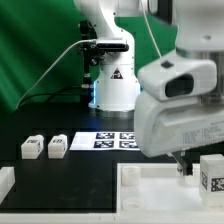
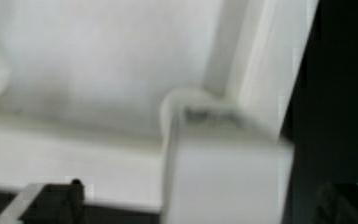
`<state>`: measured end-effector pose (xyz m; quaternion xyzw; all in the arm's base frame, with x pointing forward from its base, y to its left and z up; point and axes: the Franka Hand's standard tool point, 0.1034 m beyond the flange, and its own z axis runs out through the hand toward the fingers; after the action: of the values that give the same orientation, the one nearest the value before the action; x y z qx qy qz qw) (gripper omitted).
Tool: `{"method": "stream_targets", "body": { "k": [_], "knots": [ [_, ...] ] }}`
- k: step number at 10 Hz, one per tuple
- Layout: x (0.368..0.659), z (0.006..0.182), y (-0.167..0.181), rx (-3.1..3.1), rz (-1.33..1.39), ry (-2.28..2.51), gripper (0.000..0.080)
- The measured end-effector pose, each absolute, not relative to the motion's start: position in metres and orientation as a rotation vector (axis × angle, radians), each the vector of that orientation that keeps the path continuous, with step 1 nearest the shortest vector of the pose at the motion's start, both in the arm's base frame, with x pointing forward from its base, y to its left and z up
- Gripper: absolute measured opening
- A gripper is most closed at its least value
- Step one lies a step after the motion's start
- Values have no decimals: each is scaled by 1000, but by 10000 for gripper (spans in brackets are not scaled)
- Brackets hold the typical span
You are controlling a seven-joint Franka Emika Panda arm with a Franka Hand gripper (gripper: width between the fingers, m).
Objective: Assemble one leg
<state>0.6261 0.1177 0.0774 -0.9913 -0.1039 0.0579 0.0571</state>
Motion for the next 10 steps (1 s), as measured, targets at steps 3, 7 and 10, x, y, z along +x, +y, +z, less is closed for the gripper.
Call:
{"method": "stream_targets", "body": {
  "k": [3,7,10],
  "knots": [
    [621,73,125,-3007,177,-309,649],
    [622,72,120,-3017,177,-313,312],
    [622,71,118,-3026,180,-234,302]
  ]
}}
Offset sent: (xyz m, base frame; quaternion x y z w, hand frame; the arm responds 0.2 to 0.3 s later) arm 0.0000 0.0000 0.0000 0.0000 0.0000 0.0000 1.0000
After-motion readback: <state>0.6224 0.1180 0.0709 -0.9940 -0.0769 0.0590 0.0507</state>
